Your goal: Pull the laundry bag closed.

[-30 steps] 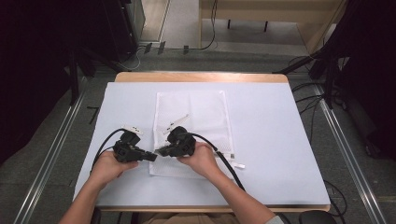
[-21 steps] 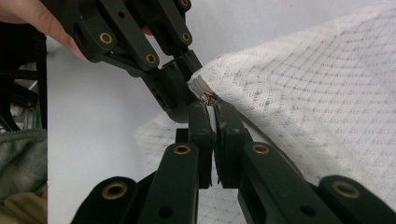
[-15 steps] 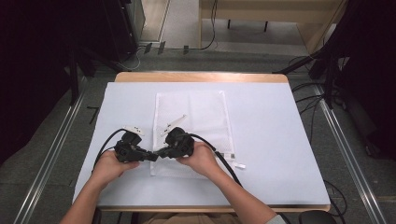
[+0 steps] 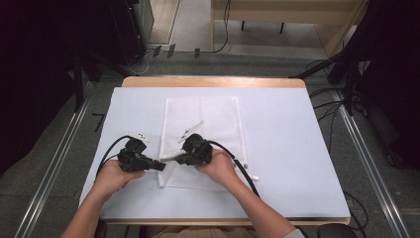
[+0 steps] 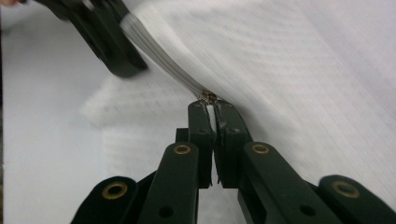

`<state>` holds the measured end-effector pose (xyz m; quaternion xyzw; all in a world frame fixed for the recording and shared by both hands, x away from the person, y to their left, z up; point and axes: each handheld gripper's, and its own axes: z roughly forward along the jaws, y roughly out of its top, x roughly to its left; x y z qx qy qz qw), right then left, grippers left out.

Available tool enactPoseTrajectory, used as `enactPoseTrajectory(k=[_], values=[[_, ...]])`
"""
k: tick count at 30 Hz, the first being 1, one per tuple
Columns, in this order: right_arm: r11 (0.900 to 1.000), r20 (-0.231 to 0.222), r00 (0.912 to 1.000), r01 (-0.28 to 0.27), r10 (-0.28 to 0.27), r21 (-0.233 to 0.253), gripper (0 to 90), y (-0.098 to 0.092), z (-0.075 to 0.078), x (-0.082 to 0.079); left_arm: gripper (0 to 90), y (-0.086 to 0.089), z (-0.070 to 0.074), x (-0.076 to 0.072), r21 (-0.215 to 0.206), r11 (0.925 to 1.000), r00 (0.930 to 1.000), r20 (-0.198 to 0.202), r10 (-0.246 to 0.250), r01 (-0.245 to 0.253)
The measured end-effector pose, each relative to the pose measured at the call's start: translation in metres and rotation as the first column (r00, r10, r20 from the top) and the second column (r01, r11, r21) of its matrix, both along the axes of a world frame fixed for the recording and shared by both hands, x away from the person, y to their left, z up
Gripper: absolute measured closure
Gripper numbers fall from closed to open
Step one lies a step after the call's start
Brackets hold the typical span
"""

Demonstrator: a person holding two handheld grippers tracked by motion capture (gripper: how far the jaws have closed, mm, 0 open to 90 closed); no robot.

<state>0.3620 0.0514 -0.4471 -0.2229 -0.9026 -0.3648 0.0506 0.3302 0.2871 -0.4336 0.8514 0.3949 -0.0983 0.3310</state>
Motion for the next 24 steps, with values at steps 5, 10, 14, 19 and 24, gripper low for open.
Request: enactPoseTrajectory(k=[5,10,14,19,24], values=[[1.0,0.009,1.0,-0.003,0.003,0.008,88.4,-0.01,-0.001,-0.001,88.0,0.0,-0.001,0.0,0.001,1.0,0.9997,0.022,0.009,-0.009],[1.0,0.002,1.0,0.0,-0.001,0.029,88.4,-0.012,0.001,-0.001,87.8,0.0,-0.001,-0.001,-0.003,1.0,0.9996,0.027,0.007,-0.007],[1.0,-0.001,1.0,0.004,-0.004,0.029,88.4,-0.013,0.0,-0.002,87.8,0.001,-0.001,-0.001,0.002,1.0,0.9995,0.032,0.002,-0.002],[1.0,-0.008,1.0,0.006,-0.006,0.026,88.3,-0.017,-0.002,0.0,87.8,0.001,-0.001,-0.001,-0.003,1.0,0.9998,0.018,0.004,-0.004],[1.0,-0.002,1.0,0.004,-0.004,0.022,88.3,-0.019,0.0,-0.002,87.8,0.001,-0.001,-0.001,-0.007,1.0,0.9998,0.021,0.001,-0.001]])
